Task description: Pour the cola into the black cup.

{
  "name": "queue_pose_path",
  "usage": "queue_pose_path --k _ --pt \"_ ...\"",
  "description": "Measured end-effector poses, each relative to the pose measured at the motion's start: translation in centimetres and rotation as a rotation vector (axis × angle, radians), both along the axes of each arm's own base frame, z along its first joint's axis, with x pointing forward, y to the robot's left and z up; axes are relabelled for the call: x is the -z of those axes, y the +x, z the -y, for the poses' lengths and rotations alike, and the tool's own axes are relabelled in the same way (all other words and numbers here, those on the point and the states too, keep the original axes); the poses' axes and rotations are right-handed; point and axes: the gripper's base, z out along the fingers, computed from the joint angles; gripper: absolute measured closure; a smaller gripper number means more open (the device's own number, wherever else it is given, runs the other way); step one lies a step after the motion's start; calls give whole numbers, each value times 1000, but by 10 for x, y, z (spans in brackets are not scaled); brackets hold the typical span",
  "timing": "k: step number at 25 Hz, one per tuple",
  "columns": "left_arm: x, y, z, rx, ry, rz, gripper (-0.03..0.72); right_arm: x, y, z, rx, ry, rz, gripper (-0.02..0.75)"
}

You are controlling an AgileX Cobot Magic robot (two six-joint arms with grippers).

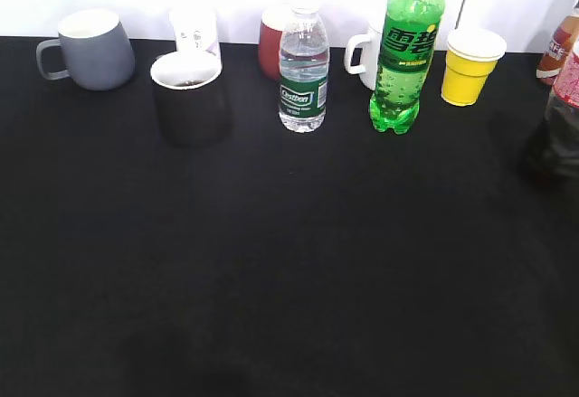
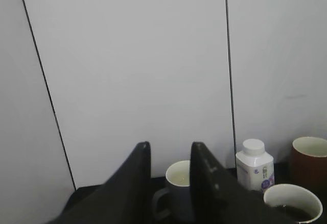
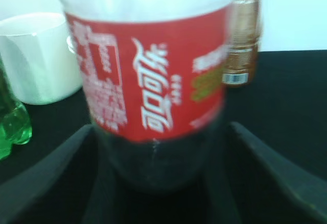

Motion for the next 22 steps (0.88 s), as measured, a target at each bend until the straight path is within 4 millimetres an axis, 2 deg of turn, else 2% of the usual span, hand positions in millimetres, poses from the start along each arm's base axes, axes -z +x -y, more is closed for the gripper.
queue_pose_path --k 4,5,6,7,8,10,11,12,13,14,15,16,19,20,22 --pt "1 -1 -1 -7 1 -15 480 -30 -38 1 -5 7 120 163" --pt "0 -5 -2 -17 -9 -28 480 -50 -51 0 -28 36 222 163" --pt "-6 -9 -4 -37 -12 -50 480 -59 -55 -1 -39 39 256 163" --pt "-16 -15 -7 -65 -15 -77 480 -80 -65 -3 -75 43 302 163" --pt "-24 -21 -10 -87 -27 -102 480 -87 -67 -5 -96 43 302 163" --pt "-45 -40 -14 -113 -60 -101 491 -143 -84 -7 -123 37 340 163" --pt "-57 -56 -17 -129 -86 -107 528 -186 -102 -5 -110 2 308 163" --pt "-61 -67 -20 -145 -99 -137 551 -212 -119 -3 -97 -23 317 163" --pt "-62 -81 -23 -163 -109 -171 565 -235 -137 -1 -78 -28 313 163" --pt "-65 -96 -25 -173 -120 -179 571 -244 -148 1 -67 -32 297 163" --pt "-69 -112 -27 -172 -134 -156 575 -258 -171 5 -36 -27 199 163" --pt "-70 -118 -27 -174 -132 -155 575 -259 -177 6 -31 -21 172 163" --pt "-56 -147 -32 -196 -77 -238 576 -266 -229 6 -61 6 167 166" --pt "-53 -155 -32 -189 -81 -241 576 -262 -246 6 -67 -9 144 183" --pt "-46 -168 -32 -173 -94 -263 576 -246 -268 6 -83 -20 58 257"
